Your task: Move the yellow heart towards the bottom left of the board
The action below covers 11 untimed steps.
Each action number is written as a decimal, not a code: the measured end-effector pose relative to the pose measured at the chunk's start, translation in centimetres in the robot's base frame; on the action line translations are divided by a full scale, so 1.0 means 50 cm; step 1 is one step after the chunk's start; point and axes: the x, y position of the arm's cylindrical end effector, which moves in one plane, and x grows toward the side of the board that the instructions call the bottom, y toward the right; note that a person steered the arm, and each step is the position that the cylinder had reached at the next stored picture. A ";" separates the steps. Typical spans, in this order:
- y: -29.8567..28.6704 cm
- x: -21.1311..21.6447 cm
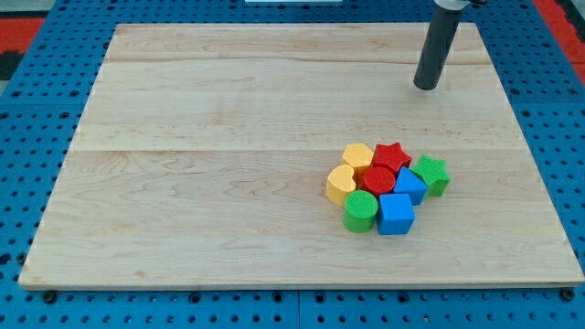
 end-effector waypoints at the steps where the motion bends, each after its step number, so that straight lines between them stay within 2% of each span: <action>1: -0.010 0.000; 2: -0.071 0.016; 3: -0.187 0.091; 4: -0.234 0.146; 6: -0.185 0.297; 10: -0.181 0.391; 11: -0.262 0.391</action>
